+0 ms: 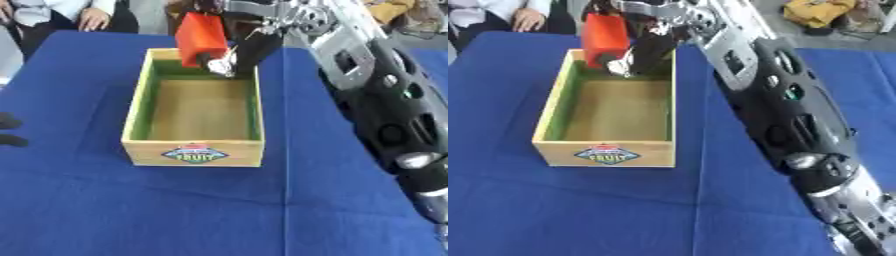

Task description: Pick up objects on the table and place them in the box.

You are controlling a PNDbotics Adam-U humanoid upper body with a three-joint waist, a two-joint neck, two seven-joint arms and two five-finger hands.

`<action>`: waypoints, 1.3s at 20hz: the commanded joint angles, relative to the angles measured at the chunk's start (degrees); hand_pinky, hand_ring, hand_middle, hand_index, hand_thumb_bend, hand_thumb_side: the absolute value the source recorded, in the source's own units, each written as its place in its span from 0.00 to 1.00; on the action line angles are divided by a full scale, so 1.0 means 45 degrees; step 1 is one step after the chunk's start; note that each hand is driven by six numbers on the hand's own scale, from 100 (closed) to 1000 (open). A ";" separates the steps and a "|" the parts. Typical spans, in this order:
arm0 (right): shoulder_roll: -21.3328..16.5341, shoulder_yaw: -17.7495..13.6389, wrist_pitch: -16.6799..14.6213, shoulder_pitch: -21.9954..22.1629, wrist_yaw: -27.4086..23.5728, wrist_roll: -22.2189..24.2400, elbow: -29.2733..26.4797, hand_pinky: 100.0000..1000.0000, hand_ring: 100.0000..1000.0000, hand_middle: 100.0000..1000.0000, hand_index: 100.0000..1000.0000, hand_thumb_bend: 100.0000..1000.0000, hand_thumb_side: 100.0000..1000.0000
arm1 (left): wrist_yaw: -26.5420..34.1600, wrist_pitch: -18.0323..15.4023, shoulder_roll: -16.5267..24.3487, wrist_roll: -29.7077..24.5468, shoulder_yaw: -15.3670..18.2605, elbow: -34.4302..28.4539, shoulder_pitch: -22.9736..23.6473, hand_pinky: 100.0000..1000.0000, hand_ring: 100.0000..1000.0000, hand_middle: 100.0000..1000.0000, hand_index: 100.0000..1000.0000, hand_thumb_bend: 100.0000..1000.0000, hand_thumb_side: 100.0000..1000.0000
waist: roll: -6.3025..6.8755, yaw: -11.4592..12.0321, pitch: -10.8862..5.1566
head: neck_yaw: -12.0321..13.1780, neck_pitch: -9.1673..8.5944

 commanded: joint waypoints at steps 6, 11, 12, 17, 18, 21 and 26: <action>0.0379 -0.0367 0.0322 -0.0275 0.1440 -0.0835 0.1257 0.49 0.36 0.29 0.29 0.00 0.37 | 0.0028 -0.0010 0.0089 -0.0091 -0.0077 -0.0225 -0.0182 0.47 0.62 0.57 0.86 0.24 0.76 | 0.0037 0.0062 -0.0079 | -0.0084 -0.0229; 0.0600 -0.0505 0.0223 -0.0260 0.2040 -0.1182 0.2007 0.49 0.36 0.29 0.29 0.00 0.36 | 0.0008 -0.0005 0.0031 -0.0129 -0.0077 -0.0225 -0.0200 0.47 0.62 0.57 0.86 0.24 0.76 | 0.0045 0.0089 0.0042 | -0.0129 -0.0268; 0.0625 -0.0502 0.0173 -0.0259 0.2082 -0.1204 0.2082 0.49 0.36 0.30 0.29 0.00 0.36 | 0.0005 -0.0007 0.0021 -0.0131 -0.0074 -0.0225 -0.0207 0.47 0.62 0.57 0.86 0.24 0.76 | 0.0045 0.0090 0.0067 | -0.0134 -0.0272; 0.0777 -0.0417 -0.0058 -0.0332 0.2001 -0.1165 0.2163 0.49 0.36 0.30 0.29 0.00 0.35 | 0.0003 0.0013 -0.0004 -0.0181 -0.0094 -0.0225 -0.0269 0.47 0.62 0.57 0.86 0.24 0.76 | 0.0020 0.0059 0.0151 | -0.0154 -0.0324; 0.0804 -0.0389 -0.0089 -0.0357 0.1963 -0.1139 0.2147 0.49 0.36 0.30 0.29 0.00 0.35 | 0.0002 0.0019 -0.0005 -0.0194 -0.0097 -0.0225 -0.0277 0.47 0.62 0.57 0.86 0.24 0.76 | 0.0014 0.0062 0.0160 | -0.0159 -0.0331; 0.0869 -0.0341 -0.0116 -0.0416 0.1935 -0.1070 0.2138 0.50 0.37 0.31 0.31 0.00 0.36 | 0.0007 0.0033 -0.0004 -0.0219 -0.0100 -0.0225 -0.0296 0.47 0.62 0.57 0.86 0.24 0.76 | -0.0009 0.0069 0.0171 | -0.0177 -0.0357; 0.0890 -0.0365 -0.0031 -0.0513 0.2348 -0.1125 0.2189 0.61 0.46 0.48 0.57 0.00 0.42 | 0.0014 0.0054 0.0010 -0.0239 -0.0092 -0.0225 -0.0316 0.47 0.62 0.57 0.86 0.23 0.76 | -0.0061 0.0079 0.0160 | -0.0193 -0.0375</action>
